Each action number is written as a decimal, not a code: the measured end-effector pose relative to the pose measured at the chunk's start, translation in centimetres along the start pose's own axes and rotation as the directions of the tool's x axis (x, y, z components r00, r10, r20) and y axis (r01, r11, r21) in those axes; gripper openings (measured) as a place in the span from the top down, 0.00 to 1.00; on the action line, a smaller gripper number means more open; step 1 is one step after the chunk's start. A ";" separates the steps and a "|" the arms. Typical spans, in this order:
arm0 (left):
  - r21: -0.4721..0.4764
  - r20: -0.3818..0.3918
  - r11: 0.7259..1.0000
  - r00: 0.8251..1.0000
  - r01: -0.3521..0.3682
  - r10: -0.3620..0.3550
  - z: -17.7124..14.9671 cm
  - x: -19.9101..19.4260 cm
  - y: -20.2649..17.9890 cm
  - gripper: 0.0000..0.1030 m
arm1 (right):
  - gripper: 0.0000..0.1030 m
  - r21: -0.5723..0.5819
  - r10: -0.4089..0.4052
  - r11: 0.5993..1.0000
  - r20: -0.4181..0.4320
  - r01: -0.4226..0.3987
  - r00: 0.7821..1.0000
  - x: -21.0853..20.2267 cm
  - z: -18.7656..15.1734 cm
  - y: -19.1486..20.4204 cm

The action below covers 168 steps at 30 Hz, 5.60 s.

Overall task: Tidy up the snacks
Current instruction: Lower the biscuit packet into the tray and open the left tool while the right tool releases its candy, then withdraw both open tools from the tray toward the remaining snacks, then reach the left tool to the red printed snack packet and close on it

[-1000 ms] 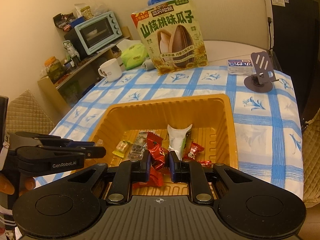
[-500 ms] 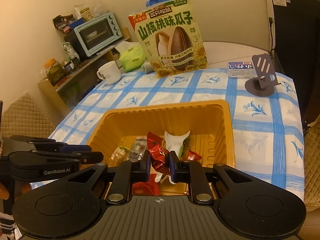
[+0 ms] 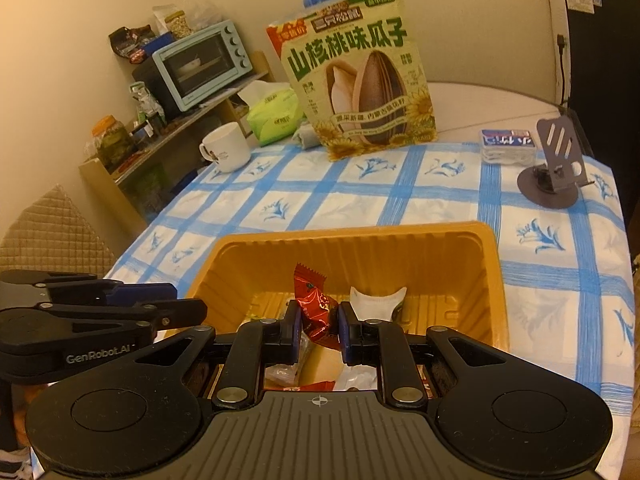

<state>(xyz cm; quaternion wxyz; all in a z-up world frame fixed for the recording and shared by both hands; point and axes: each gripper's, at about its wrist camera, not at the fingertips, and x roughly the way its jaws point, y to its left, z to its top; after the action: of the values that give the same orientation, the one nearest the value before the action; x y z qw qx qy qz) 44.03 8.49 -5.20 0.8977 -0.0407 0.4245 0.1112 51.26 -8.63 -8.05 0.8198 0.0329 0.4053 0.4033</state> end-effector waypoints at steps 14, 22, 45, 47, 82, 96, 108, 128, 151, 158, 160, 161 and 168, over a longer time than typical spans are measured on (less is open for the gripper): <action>-0.038 0.004 0.999 0.999 -0.033 0.033 -0.8 -0.6 0.6 0.63 | 0.51 0.024 0.016 1.000 0.020 -0.017 1.000 1.8 -0.3 -1.2; -0.042 0.027 0.999 0.999 -0.021 0.022 -1.3 -2.4 0.4 0.37 | 0.23 0.044 -0.004 0.999 0.084 0.000 0.996 -1.1 0.4 -1.6; -0.018 0.171 0.991 0.977 0.131 -0.126 -6.6 -16.0 0.5 0.17 | 0.08 0.128 -0.153 0.983 0.176 0.132 0.972 -16.3 -6.4 4.4; -0.017 0.176 0.990 0.975 0.140 -0.135 -7.7 -17.5 0.9 0.17 | 0.08 0.132 -0.169 0.980 0.173 0.147 0.970 -17.4 -7.6 5.5; 0.075 0.065 0.989 0.989 0.125 -0.130 -29.5 -28.9 5.4 0.17 | 0.08 0.048 -0.217 0.974 -0.056 0.220 0.975 -23.1 -28.4 21.3; 0.082 0.020 0.991 0.994 0.101 -0.103 -30.3 -27.1 4.7 0.17 | 0.08 0.000 -0.209 0.978 -0.113 0.211 0.971 -21.1 -28.6 20.6; 0.101 0.007 0.989 0.994 0.108 -0.110 -28.3 -24.5 3.1 0.17 | 0.08 0.001 -0.223 0.974 -0.160 0.226 0.962 -19.3 -27.5 18.0; 0.202 0.006 0.977 0.997 0.073 -0.076 -24.2 -17.5 0.7 0.22 | 0.08 0.056 -0.250 0.963 -0.171 0.263 0.953 -16.5 -23.8 11.9; 0.366 -0.064 0.928 0.997 0.067 -0.047 -20.8 -7.4 -2.2 0.35 | 0.08 0.117 -0.268 0.948 -0.210 0.296 0.940 -14.3 -21.6 6.1; 0.361 -0.097 0.928 0.993 0.091 -0.060 -20.2 -6.0 -2.3 0.51 | 0.08 0.120 -0.268 0.947 -0.217 0.298 0.939 -13.9 -21.1 5.1; 0.355 -0.107 0.930 0.992 0.100 -0.066 -20.0 -5.8 -2.2 0.56 | 0.08 0.120 -0.265 0.948 -0.217 0.295 0.939 -13.7 -20.9 4.9; 0.352 -0.112 0.930 0.991 0.103 -0.068 -20.0 -5.7 -2.2 0.62 | 0.08 0.120 -0.263 0.949 -0.217 0.293 0.940 -13.6 -20.8 4.9; 0.270 -0.122 0.956 0.989 0.114 -0.083 -19.8 -6.1 -1.1 0.77 | 0.09 0.101 -0.235 0.961 -0.201 0.259 0.951 -12.4 -19.8 5.1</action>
<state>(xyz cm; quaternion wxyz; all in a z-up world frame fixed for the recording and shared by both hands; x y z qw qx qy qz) 25.62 3.07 -13.16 0.8743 0.0577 0.4820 0.0037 30.04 -19.17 -11.41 0.8183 -0.0044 0.5063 0.2721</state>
